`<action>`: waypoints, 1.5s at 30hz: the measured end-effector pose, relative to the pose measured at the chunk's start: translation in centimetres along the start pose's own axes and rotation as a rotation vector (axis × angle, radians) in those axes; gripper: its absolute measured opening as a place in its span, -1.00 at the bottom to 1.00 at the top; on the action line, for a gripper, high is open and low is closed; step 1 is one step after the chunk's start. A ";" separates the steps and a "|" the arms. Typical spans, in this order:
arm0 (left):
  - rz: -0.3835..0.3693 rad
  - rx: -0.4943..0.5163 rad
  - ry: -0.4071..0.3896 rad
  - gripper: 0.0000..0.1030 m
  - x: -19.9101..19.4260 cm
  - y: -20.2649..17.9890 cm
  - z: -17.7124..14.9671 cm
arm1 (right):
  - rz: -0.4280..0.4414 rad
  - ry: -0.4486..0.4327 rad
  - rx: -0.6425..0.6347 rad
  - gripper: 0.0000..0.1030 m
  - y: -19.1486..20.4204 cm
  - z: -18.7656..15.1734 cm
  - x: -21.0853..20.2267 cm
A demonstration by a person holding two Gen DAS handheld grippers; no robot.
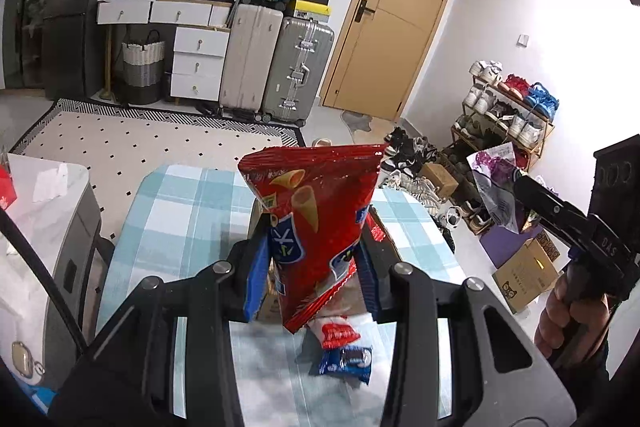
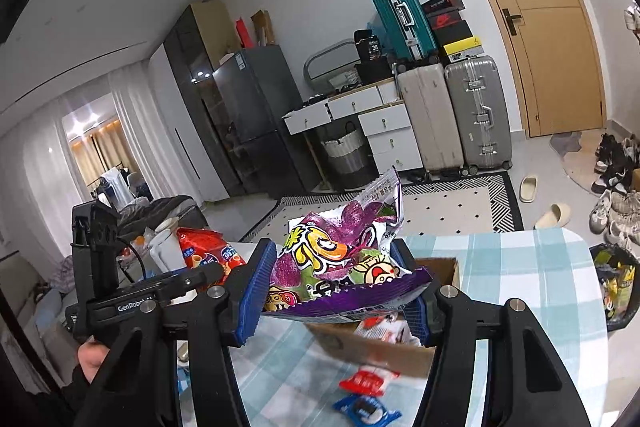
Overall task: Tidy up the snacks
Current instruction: 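Lower the red chip bag and purple candy bag into the box, opening both tools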
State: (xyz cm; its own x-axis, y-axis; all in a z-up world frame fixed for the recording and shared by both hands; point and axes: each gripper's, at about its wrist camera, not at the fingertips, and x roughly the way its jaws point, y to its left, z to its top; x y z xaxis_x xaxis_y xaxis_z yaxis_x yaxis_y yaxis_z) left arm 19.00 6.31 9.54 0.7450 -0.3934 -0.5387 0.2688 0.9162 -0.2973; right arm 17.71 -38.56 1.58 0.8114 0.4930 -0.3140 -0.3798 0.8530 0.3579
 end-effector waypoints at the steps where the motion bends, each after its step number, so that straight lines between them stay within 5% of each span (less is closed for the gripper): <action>1: -0.002 0.001 0.006 -0.31 0.9 -0.2 0.4 | 0.003 0.004 -0.002 0.14 -0.2 0.3 0.5; 16: 0.036 0.071 0.116 -0.31 14.6 -1.8 5.1 | -0.047 0.090 0.024 0.14 -5.6 4.1 9.9; 29: 0.037 0.057 0.217 -0.31 23.3 0.3 3.5 | -0.071 0.216 0.000 0.14 -8.6 1.0 17.0; 45: -0.009 0.054 0.314 -0.30 29.4 2.8 1.4 | -0.095 0.313 -0.005 0.14 -10.3 -1.9 20.2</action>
State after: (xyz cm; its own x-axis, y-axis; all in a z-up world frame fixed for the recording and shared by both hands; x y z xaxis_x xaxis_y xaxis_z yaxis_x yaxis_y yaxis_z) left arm 42.49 -2.60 -6.02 0.5199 -0.3980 -0.7559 0.3128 0.9121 -0.2651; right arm 37.17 -37.10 -10.15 0.6676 0.4389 -0.6014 -0.3116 0.8983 0.3097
